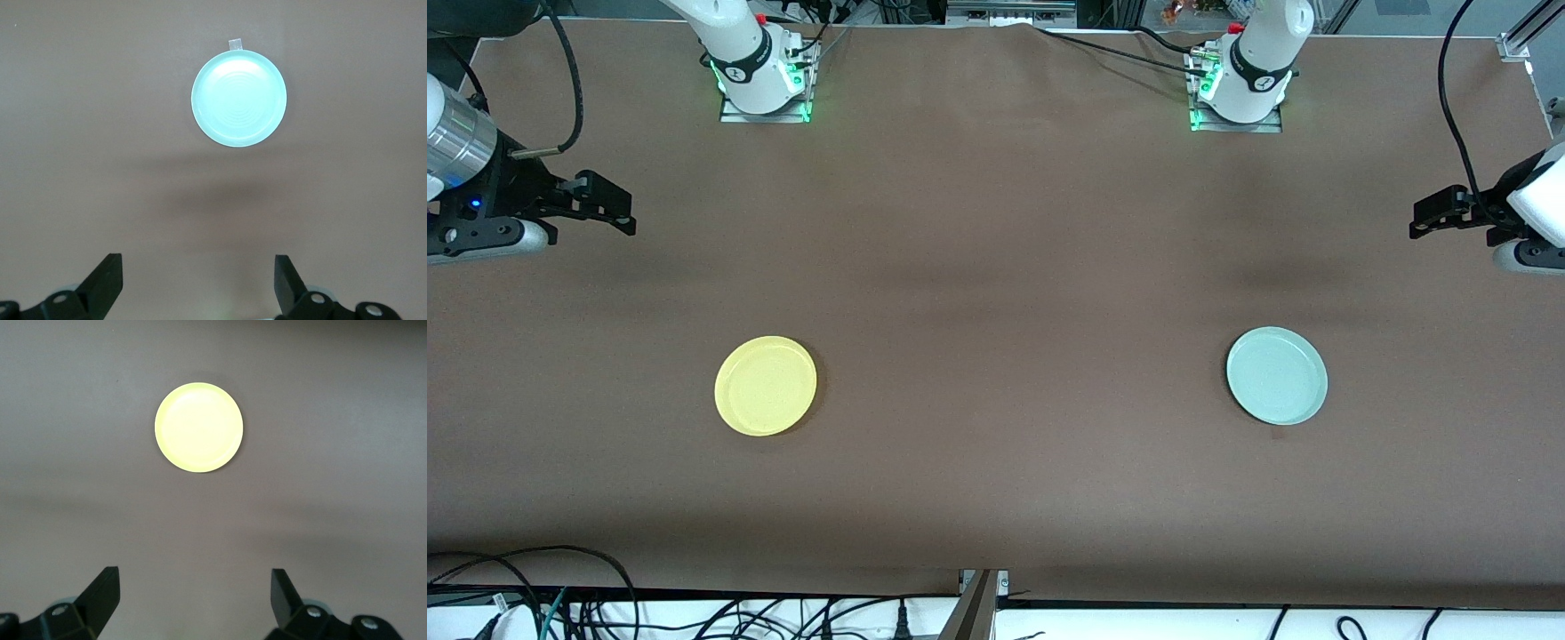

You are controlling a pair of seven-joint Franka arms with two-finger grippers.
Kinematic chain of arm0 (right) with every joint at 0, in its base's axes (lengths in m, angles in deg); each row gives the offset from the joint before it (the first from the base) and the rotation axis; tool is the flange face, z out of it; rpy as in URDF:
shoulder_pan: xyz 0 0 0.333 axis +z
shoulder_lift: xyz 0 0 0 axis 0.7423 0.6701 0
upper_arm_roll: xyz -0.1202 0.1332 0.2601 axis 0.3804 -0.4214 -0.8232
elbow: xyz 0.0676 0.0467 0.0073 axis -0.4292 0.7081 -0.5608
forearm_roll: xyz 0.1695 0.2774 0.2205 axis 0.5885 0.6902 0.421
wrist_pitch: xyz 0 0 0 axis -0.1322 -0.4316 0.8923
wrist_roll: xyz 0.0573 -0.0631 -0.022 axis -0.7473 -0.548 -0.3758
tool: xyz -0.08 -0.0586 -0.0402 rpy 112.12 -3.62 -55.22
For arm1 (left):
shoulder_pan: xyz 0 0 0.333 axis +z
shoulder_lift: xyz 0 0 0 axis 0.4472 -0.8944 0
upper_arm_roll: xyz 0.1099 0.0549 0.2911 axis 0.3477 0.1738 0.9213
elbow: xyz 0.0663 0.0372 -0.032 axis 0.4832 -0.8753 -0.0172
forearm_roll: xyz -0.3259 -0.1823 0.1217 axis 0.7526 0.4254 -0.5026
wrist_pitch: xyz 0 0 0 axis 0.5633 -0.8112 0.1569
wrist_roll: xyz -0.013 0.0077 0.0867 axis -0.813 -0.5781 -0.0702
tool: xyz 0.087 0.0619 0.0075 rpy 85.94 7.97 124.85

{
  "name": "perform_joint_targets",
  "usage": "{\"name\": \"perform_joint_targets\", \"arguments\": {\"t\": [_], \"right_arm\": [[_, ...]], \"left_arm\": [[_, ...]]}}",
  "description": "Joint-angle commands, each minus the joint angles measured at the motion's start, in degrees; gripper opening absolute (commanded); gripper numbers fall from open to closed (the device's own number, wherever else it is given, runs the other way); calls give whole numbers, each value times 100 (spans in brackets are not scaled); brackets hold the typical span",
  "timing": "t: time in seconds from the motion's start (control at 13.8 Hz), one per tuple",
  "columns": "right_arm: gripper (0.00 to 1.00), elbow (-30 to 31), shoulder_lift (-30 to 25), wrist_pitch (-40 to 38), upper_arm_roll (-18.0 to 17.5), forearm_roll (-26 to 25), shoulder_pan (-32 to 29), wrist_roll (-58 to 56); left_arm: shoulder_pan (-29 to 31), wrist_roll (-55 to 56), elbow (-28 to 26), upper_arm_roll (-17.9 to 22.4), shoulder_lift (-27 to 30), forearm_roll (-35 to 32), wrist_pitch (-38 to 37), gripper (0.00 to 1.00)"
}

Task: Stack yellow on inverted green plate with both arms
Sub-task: 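Move the left gripper down toward the pale green plate's rim, then grasp the green plate rim with the left gripper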

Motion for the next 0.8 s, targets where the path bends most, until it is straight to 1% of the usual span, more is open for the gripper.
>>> {"name": "perform_joint_targets", "arguments": {"t": [0.0,0.22,0.29,0.44,0.73], "right_arm": [[100,-28,64,59,-4,-2,-27,-72],[100,60,73,102,-4,7,-36,-72],[100,68,81,146,-4,7,-36,-72],[100,69,117,147,-4,7,-27,-72],[100,104,160,182,-4,-2,-36,-115]], "left_arm": [[73,-125,122,-33,-284,100,-101,100],[65,-134,209,-15,-943,-23,-14,100],[82,-134,331,-15,-1180,-58,161,100],[74,-221,394,-24,-1593,-164,644,100],[187,-1108,350,-15,-2305,-173,1873,100]]}}
